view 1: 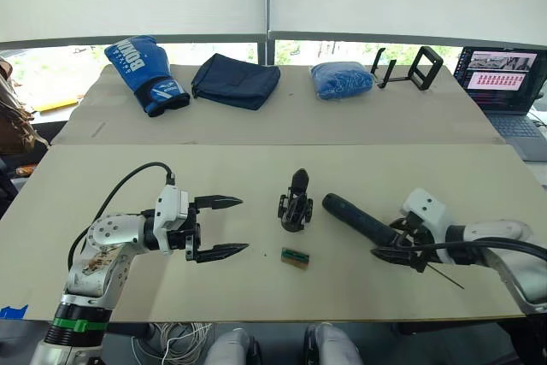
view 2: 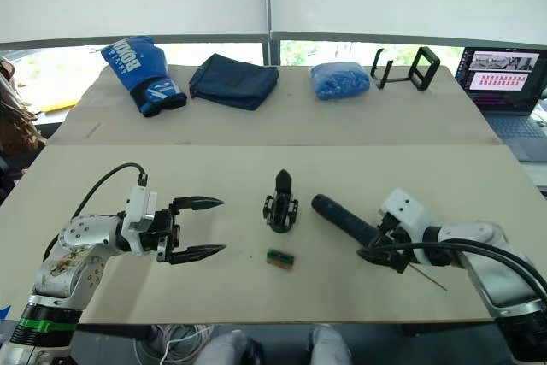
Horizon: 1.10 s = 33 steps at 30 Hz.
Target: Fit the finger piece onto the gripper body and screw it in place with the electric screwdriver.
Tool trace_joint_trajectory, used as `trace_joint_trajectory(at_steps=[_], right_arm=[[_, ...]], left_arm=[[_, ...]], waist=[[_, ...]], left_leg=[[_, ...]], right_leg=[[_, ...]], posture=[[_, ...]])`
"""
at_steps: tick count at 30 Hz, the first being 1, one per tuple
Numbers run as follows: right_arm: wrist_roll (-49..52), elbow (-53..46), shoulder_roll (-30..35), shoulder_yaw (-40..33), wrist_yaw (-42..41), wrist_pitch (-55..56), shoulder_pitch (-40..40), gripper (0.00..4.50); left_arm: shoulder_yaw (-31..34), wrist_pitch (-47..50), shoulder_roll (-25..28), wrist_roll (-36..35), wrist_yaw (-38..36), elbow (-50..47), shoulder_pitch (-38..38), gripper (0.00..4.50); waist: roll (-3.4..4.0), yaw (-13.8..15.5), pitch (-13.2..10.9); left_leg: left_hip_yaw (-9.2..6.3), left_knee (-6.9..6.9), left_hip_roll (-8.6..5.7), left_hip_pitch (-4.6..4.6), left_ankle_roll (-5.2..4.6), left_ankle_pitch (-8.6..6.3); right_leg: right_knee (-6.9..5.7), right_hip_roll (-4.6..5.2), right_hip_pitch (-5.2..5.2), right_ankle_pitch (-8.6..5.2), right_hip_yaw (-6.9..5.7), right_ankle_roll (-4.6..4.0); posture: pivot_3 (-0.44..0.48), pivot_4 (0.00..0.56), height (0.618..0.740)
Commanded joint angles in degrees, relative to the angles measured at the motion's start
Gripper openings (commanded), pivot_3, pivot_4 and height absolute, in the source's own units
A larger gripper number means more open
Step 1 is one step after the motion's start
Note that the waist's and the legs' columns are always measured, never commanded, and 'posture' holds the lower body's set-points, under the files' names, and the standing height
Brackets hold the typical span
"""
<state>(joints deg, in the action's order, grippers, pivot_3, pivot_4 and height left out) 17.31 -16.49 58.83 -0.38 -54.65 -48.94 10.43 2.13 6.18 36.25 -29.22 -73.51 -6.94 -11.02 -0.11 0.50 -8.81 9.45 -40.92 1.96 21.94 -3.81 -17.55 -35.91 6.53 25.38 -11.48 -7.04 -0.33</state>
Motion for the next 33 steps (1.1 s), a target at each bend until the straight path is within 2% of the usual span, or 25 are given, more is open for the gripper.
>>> trace_joint_trajectory(at_steps=[1,5,7,11,13,18,24,33], right_arm=[[1.67,-3.89,5.67,0.07,-3.21,-4.84,2.83,4.45],[1.61,-7.14,12.04,6.47,-4.67,-14.7,11.19,4.45],[0.89,-9.16,14.59,12.61,-6.22,-19.69,17.02,4.45],[2.68,-10.43,15.0,21.41,-10.6,-25.57,26.47,4.45],[0.16,-8.88,14.15,26.97,-11.02,-25.83,30.62,4.45],[-3.56,-4.79,11.56,34.82,-10.88,-25.57,37.17,4.45],[-6.06,-3.4,8.83,41.64,-12.03,-25.59,40.47,4.45],[-4.79,-1.56,4.87,43.88,-10.46,-30.4,40.11,4.45]], left_arm=[[-0.22,0.24,0.8,-0.33,-0.11,-2.33,-0.34,4.5],[-1.51,0.11,0.69,0.17,-0.39,-2.55,-0.43,4.5],[-1.94,-0.18,0.58,0.35,-0.33,-2.42,-0.36,4.5],[-2.65,-0.52,0.12,0.48,-0.12,-1.95,-0.55,4.5],[-3.17,-0.67,-0.12,0.53,-0.29,-1.76,-0.84,4.5],[-3.45,-0.62,-0.34,0.53,-0.31,-1.29,-1.6,4.5],[-3.15,-0.83,-0.33,0.5,-0.42,-1.09,-1.46,4.5],[-3.19,-1.07,-0.68,0.62,-0.1,-1.3,-0.93,4.5]], waist=[[0.0,0.07,0.0],[0.0,-0.07,0.0],[0.0,-0.22,0.0],[0.0,-0.46,0.0],[0.0,-0.58,0.0],[0.0,-0.66,0.0],[0.0,-0.86,0.0],[0.0,-1.14,0.0]], left_leg=[[-0.01,0.0,0.0,0.03,0.0,0.0],[-0.06,0.02,0.02,0.09,-0.01,0.0],[-0.08,0.02,0.04,0.12,0.0,-0.01],[-0.05,0.01,0.04,0.42,0.01,0.0],[-0.02,-0.01,0.04,0.48,0.01,0.01],[0.02,-0.08,0.02,0.54,0.01,0.01],[0.03,-0.07,0.03,0.54,0.06,0.04],[0.07,-0.11,0.02,0.54,0.07,0.04]], right_leg=[[0.0,0.01,0.04,0.04,0.0,-0.07],[0.02,0.03,0.13,0.04,0.0,-0.08],[0.03,0.03,0.17,0.04,0.0,-0.1],[-0.04,0.07,0.6,0.09,0.04,-0.19],[-0.06,0.07,0.66,0.11,0.04,-0.22],[-0.05,0.08,0.7,0.12,0.02,-0.21],[-0.12,0.03,0.71,0.12,-0.01,-0.21],[-0.16,0.02,0.71,0.12,-0.01,-0.21]], posture=[[0.0,0.15,0.74],[0.0,0.15,0.74],[0.0,0.15,0.74],[0.0,0.15,0.74],[0.0,0.15,0.74],[0.0,0.15,0.74],[0.0,0.15,0.74],[0.0,0.15,0.74]])
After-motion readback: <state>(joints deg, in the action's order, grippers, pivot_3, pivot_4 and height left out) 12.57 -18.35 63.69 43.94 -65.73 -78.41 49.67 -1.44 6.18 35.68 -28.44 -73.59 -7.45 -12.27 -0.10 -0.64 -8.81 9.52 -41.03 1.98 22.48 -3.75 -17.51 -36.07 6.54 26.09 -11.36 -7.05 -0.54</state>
